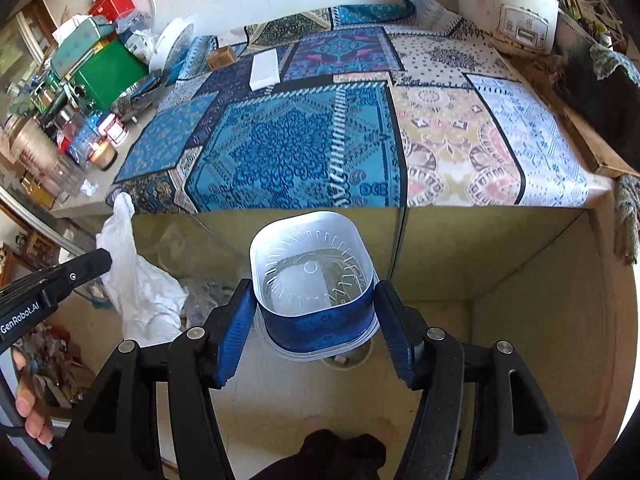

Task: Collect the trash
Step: 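Carry the tissue and blue-banded container down over the floor bin, then open the left tool over the bin while the right tool releases the container into it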

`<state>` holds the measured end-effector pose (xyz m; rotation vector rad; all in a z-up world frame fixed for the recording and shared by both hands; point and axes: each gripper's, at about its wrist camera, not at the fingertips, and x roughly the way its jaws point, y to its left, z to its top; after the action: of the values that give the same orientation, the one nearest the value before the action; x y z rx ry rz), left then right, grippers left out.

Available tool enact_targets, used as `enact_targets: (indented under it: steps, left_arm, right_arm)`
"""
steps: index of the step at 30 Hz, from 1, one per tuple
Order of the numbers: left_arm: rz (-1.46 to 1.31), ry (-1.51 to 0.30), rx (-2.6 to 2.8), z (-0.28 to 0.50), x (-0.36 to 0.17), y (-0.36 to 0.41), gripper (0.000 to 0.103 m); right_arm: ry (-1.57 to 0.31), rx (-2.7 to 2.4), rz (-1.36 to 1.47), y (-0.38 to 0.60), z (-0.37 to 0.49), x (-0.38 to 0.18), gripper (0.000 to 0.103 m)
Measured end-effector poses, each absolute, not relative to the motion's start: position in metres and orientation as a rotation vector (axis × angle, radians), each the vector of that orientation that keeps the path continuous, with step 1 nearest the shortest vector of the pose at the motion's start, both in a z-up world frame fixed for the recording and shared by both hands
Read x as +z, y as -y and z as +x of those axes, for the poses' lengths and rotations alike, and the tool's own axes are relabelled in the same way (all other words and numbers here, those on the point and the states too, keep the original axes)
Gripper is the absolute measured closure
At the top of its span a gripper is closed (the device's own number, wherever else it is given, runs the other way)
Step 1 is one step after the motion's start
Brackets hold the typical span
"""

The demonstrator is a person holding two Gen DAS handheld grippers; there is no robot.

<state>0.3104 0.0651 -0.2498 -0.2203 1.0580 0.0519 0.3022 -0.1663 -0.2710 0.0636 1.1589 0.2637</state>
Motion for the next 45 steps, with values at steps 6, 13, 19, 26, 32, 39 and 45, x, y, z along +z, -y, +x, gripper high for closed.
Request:
enact_targets:
  steps: [6,13,19,26,32,39,45]
  left_arm:
    - [-0.25,-1.172,0.076,0.307,-0.337,-0.045,0.102]
    - [-0.296,-1.256,0.065,0.313,-0.455,-0.026,0.102]
    - [-0.36,-1.314,0.032,0.327,-0.571,-0.027,0.102]
    - [-0.449,-1.332,0.032,0.343,-0.692,-0.043,0.102]
    - [-0.528,-1.345,0.02,0.356,-0.78,-0.058,0.102]
    - [-0.525,-1.417,0.03,0.364,-0.859,-0.066,0.102]
    - [-0.481,-1.464,0.045,0.362,-0.882,-0.064,0.098]
  right_arm:
    - [-1.252,0.269,0.04,0.186,0.291,-0.338,0.046]
    - [-1.351,0.228,0.058,0.211,0.278,-0.446,0.046]
    - [-1.394,0.192,0.082,0.222,0.276,-0.55,0.046]
    - [-1.389,0.22,0.073,0.202,0.282,-0.653,0.046]
    - [-1.424,0.256,0.065,0.18,0.284,-0.73,0.046]
    - [-1.493,0.297,-0.003,0.157,0.284,-0.797,0.046]
    - [-1.537,0.329,-0.053,0.156,0.283,-0.823,0.045]
